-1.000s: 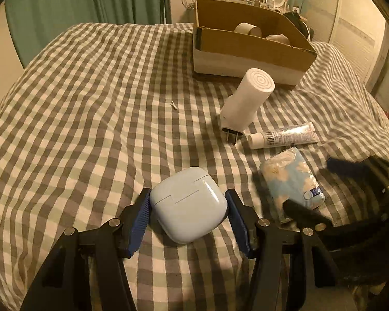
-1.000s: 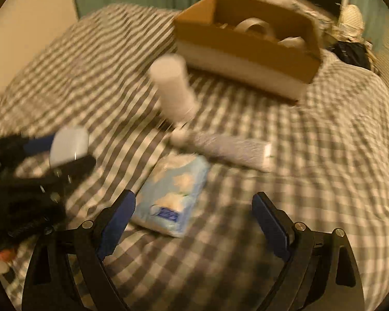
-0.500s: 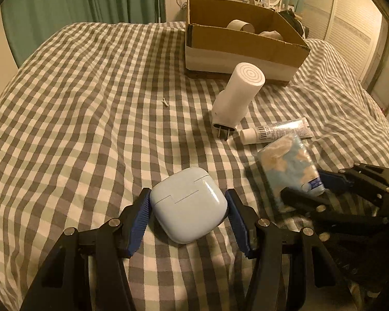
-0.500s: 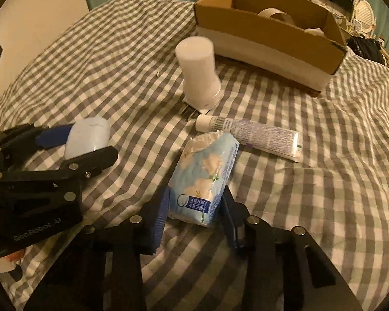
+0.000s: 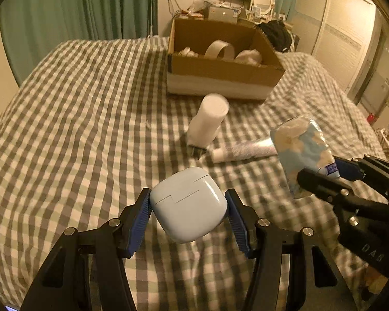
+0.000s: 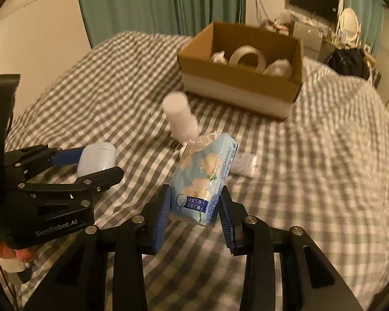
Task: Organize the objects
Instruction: 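Carry the earbud case and tissue pack with both tools over the box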
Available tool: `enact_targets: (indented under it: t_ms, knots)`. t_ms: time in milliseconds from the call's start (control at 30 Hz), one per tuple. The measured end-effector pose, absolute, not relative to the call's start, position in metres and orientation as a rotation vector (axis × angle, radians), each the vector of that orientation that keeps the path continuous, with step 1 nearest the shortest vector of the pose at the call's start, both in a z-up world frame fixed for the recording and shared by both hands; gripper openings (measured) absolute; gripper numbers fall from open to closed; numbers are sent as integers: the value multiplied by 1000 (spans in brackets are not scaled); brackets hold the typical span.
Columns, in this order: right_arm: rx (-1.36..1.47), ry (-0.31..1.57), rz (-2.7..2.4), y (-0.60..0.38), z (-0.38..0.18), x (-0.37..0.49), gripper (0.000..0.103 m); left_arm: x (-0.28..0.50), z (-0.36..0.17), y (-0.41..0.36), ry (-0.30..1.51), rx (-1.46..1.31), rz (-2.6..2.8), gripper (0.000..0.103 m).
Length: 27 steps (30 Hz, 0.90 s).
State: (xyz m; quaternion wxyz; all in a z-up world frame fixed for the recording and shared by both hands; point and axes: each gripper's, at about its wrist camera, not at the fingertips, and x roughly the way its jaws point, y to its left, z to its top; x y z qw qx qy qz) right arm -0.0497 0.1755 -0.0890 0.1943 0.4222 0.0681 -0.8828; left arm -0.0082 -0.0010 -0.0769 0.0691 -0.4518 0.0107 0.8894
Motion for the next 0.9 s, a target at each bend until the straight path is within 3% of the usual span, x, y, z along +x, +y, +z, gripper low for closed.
enact_targets:
  t_ms: [467,900]
  knots:
    - [934,243,-2597,188,5,-65,36,-58,6,13,24,-1138,2740,58]
    - [770,211,-2662,198,62,-149,36,-164,49,21,34,-1024,2789,58]
